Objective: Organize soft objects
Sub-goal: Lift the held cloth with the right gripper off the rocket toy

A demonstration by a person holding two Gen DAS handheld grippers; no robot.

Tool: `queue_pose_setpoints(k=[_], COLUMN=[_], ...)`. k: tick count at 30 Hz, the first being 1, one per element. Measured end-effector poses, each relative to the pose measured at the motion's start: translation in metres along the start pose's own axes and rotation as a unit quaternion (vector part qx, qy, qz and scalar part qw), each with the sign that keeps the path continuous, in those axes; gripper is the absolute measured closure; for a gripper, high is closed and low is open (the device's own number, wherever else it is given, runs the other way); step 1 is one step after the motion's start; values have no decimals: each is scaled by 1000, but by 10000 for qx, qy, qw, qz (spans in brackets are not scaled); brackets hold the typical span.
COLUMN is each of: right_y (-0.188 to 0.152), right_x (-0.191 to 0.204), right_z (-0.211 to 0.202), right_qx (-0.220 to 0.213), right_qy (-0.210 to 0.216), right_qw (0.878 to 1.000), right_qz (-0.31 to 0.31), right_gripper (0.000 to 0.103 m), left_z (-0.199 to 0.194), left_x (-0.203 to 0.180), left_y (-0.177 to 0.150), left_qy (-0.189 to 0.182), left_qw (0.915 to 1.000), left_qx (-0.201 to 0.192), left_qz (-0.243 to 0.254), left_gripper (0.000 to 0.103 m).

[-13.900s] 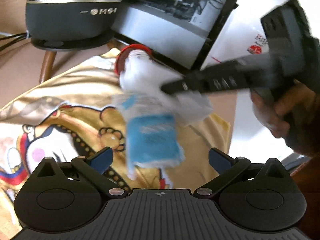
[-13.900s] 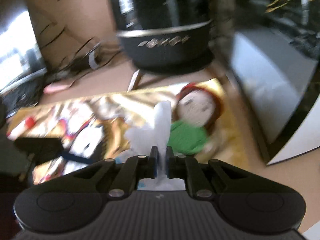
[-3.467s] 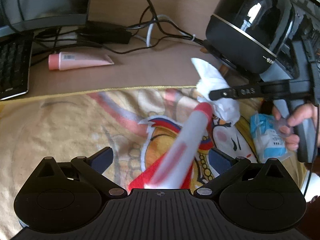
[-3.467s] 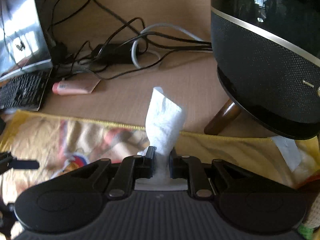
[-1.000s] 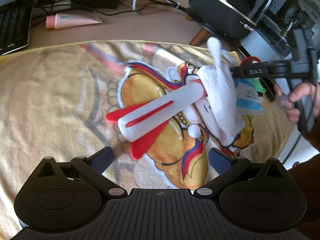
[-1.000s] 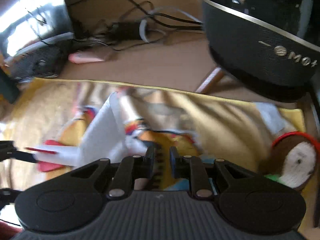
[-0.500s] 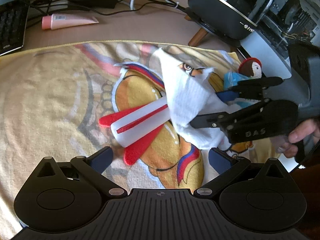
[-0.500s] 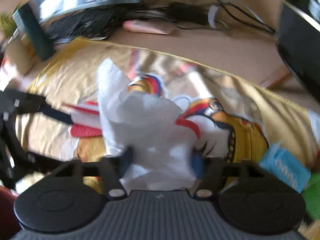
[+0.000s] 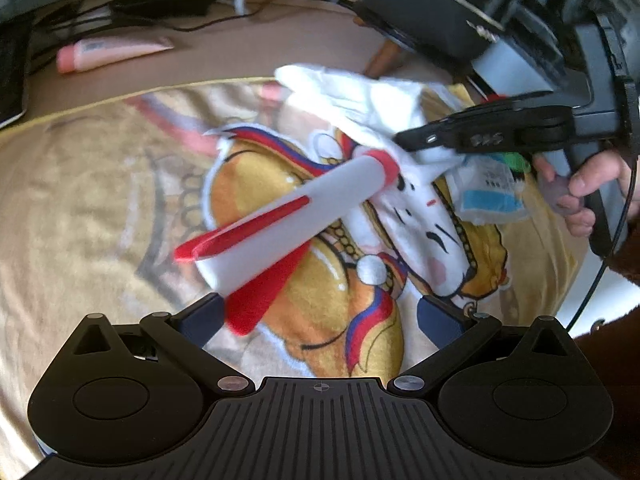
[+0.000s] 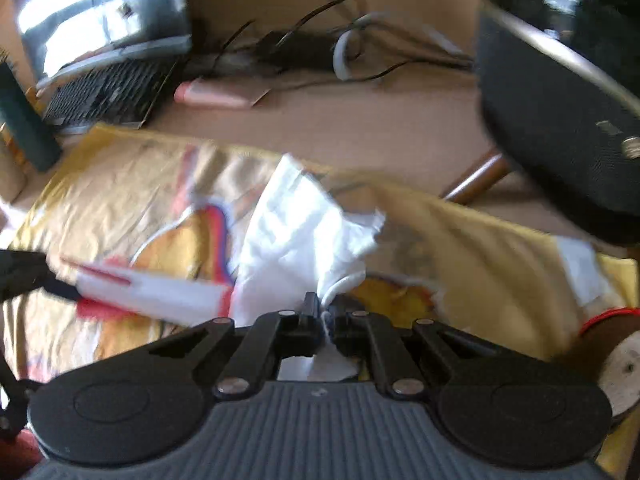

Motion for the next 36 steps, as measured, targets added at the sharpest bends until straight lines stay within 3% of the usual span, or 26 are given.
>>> queue_pose_setpoints(k=[4, 10, 12, 14, 16, 18, 19, 25, 28, 31, 33, 36], right_y=[-12, -3, 4, 15, 22, 28, 30, 34, 41, 39, 33, 27], right_x=[14, -11, -22, -30, -30, -25, -22, 5, 36, 81, 104, 108], right_z=[-15, -34, -37, -33, -32, -29, -30, -50, -56, -47, -33, -15], right_qx=[-31, 152, 135, 28, -160, -295, -343, -647, -712, -403, -175, 31], right_qy=[55, 567, 843, 734, 447, 289, 338, 673, 1194, 1778, 1761, 1372], right_qw=[9995, 9982, 9955, 9953, 9968, 9970, 9969, 9950, 9902, 9831, 9835, 9896], right_qz=[-302, 130, 406, 625, 649, 660, 628, 353, 146, -156, -380, -435], right_gripper=[97, 96, 94, 94, 94, 94, 94, 94, 94, 94, 94, 94], left_z=[-3, -50, -63, -70, -70, -66, -64, -66, -78, -92, -97, -97], left_x=[0, -5, -4, 0, 6, 19, 27, 71, 91, 108, 108, 97], left_y=[2, 9, 17, 27, 37, 45, 47, 44, 37, 32, 29, 25], left_qy=[-29, -1340, -1765, -2082, -1803, -1126, -961, -603, -168, 57, 178, 391], left_qw=[9999, 9902, 9824, 9742, 9777, 9843, 9837, 9653, 9583, 9511, 9524, 9668], left_qx=[149, -343, -571, -811, -1010, -1224, -1326, -1876, -2010, -2157, -2151, -1886], left_qz=[-13, -163, -192, -314, -380, -589, -748, -1714, -2023, -2210, -2153, -1682], left_gripper=[0, 0, 0, 0, 0, 0, 0, 0, 0, 0, 0, 0])
Point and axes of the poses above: each gripper's, at about its wrist camera, not at the fingertips, and z roughly the way its jaws point, x to its left, y to its top, the point moved 3 cm from there along z, roughly the way its jaws point, and after that the axes turned 14 degrees about -y, right-handed, at the moved point
